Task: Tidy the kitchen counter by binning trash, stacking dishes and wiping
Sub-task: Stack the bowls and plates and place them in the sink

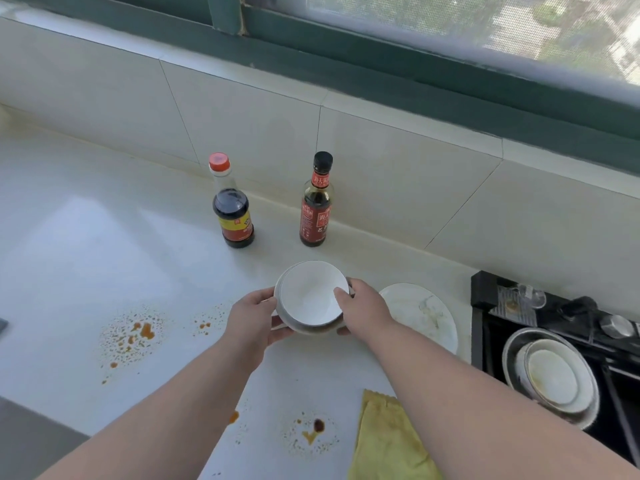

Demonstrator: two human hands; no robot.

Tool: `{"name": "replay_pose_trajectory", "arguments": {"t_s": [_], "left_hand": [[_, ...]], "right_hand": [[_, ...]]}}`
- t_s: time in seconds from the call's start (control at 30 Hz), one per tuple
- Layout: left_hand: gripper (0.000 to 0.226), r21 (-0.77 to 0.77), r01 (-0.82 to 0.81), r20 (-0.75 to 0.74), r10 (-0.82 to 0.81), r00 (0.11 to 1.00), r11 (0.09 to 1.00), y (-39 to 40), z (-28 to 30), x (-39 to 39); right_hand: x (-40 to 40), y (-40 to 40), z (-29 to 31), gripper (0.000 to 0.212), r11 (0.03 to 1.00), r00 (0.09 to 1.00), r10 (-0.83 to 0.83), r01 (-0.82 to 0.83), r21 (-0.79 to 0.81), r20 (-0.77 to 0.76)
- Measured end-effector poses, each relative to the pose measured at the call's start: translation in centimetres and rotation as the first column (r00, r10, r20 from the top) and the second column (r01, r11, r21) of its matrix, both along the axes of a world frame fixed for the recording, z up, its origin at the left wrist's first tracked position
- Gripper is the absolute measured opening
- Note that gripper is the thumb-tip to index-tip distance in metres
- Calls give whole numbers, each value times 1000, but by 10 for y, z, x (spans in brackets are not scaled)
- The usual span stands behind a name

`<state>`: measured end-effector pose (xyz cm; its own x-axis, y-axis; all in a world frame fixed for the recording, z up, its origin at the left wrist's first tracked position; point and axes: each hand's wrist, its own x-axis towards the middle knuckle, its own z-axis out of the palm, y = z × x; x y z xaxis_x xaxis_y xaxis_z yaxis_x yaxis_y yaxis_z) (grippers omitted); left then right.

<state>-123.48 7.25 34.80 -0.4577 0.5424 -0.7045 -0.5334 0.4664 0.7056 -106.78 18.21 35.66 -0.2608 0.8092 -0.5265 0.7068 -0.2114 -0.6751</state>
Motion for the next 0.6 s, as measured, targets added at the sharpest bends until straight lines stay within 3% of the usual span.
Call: {"name": "replay_pose_trajectory", "arguments": {"t_s": [0.2,0.33,0.6], "left_hand": [[24,55,17,-13,-16,1000,998,18,15,23],[24,88,124,-49,-120,992,988,41,29,53],[29,48,376,-82,-371,925,926,69,22,128]], "right_hand": [[22,10,13,30,989,981,-143,148,26,-128],[66,18,29,28,960,937,-269,279,16,-222],[150,10,33,46,869,856,-493,494,-35,-155]]}}
